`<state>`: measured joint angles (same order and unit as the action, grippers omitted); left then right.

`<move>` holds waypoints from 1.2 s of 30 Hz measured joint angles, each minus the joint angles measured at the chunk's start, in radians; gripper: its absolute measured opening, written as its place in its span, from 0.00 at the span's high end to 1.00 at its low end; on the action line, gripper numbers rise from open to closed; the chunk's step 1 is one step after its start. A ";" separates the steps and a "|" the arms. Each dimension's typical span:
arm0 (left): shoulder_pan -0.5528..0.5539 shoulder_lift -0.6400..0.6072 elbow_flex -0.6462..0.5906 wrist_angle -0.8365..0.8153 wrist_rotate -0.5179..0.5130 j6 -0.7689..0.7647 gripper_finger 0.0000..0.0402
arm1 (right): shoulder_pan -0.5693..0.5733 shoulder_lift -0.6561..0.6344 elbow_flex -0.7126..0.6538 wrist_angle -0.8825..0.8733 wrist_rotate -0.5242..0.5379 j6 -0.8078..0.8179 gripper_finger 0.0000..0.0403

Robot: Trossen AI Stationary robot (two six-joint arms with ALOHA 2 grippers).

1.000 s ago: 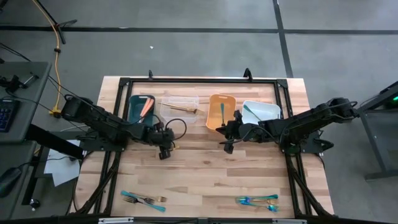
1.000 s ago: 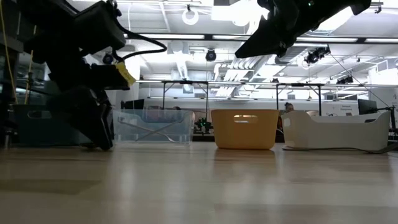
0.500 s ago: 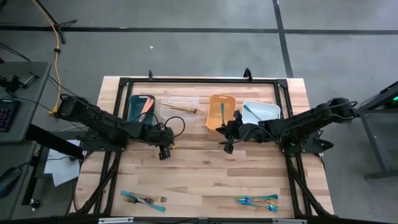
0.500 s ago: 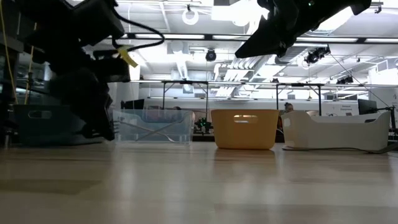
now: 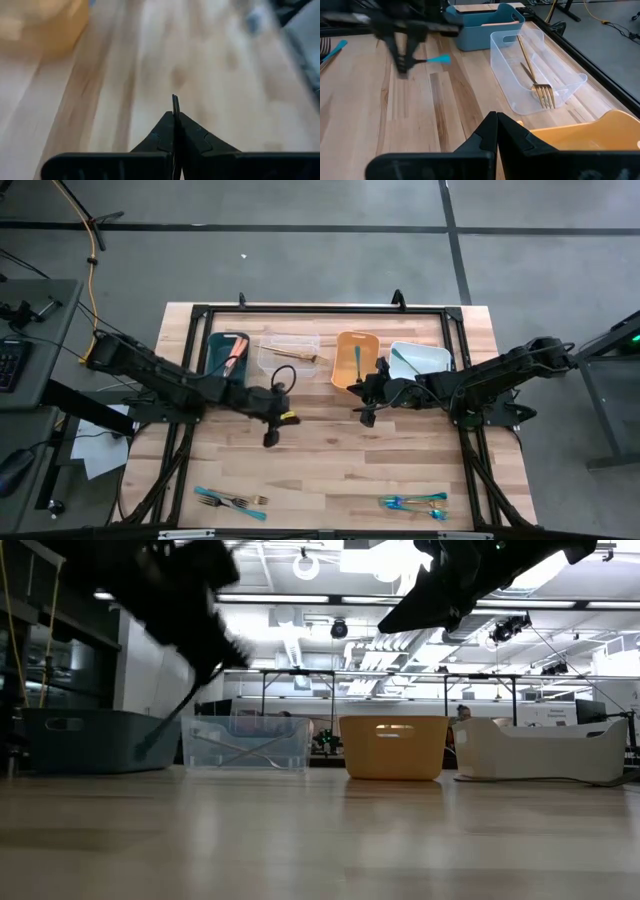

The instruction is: Sort silverware by color (type)

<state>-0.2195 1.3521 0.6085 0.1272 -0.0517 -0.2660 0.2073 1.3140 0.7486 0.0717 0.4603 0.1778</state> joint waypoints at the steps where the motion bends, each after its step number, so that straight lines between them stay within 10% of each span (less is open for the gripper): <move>1: -0.011 0.000 0.007 0.043 0.000 0.035 1.00 | 0.000 0.000 0.000 0.000 0.000 0.000 1.00; 23: -0.039 0.000 -0.164 1.082 -0.128 0.043 1.00 | 0.003 0.101 0.000 0.205 -0.102 -0.082 1.00; 36: -0.023 0.025 -0.204 1.203 -0.179 0.029 1.00 | -0.033 0.266 0.000 0.618 -0.262 -0.134 0.89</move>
<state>-0.2424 1.3768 0.4046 1.3302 -0.2309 -0.2370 0.1744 1.5802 0.7486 0.6899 0.1984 0.0440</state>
